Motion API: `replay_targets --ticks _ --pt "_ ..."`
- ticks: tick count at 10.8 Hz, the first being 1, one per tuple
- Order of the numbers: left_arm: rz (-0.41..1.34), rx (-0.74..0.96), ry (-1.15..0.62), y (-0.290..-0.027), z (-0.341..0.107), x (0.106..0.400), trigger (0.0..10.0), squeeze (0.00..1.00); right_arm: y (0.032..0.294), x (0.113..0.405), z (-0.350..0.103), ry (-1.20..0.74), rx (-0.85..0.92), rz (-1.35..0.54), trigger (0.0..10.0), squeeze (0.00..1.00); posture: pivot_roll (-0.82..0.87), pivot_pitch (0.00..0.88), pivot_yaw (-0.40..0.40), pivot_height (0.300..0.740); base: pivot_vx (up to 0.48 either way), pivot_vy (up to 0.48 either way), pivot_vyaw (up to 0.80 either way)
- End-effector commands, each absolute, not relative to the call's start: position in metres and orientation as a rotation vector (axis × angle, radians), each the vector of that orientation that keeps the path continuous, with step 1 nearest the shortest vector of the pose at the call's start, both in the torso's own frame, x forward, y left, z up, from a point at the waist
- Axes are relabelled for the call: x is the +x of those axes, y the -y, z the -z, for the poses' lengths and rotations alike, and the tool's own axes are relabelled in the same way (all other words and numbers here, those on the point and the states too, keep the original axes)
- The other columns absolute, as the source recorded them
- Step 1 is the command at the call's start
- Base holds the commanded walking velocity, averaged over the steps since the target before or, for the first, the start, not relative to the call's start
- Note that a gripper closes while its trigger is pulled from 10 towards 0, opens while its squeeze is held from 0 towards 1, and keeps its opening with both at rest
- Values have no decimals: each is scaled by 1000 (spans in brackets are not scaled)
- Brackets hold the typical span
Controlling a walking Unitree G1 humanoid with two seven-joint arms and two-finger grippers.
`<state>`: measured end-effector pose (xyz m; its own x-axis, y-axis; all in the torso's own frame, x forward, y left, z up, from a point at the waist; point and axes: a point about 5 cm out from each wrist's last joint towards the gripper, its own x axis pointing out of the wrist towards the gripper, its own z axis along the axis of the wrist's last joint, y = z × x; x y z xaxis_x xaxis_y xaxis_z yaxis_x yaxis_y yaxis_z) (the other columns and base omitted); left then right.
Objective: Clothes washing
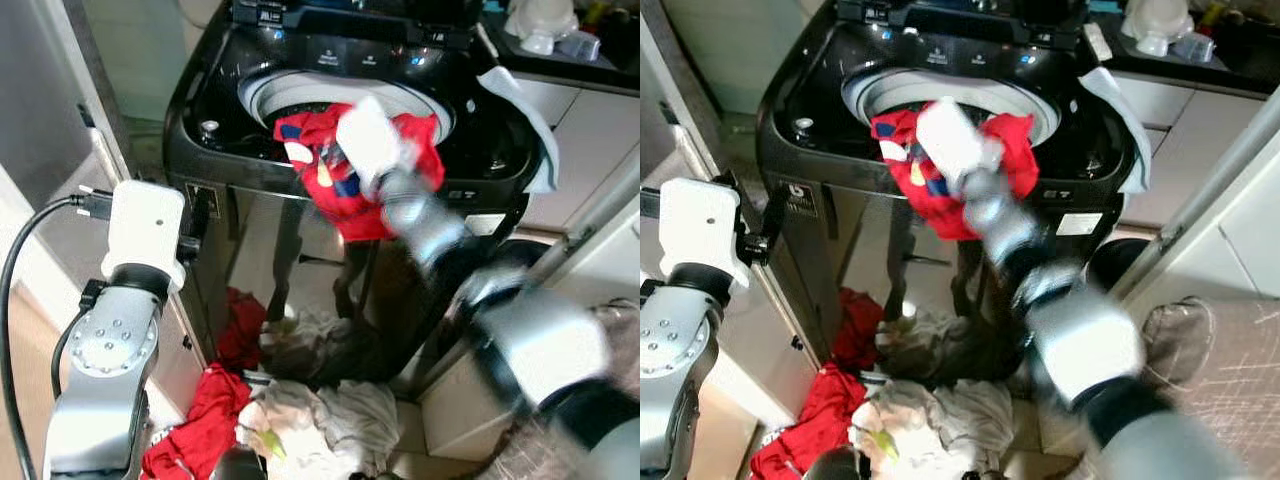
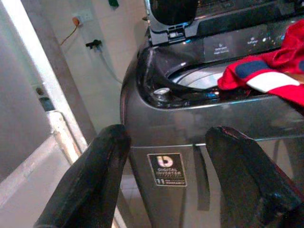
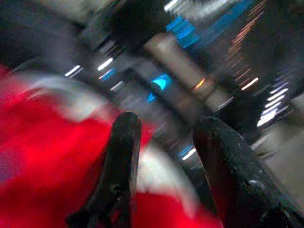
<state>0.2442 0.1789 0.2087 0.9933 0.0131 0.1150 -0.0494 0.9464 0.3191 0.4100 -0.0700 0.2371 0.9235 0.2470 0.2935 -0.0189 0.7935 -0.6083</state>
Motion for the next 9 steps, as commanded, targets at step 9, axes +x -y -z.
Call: replay_targets --ticks 9 --pt "85 281 124 -154 -204 268 10000 0 93 356 -144 215 105 -464 10000 0 131 59 -50 740 0 0 0"
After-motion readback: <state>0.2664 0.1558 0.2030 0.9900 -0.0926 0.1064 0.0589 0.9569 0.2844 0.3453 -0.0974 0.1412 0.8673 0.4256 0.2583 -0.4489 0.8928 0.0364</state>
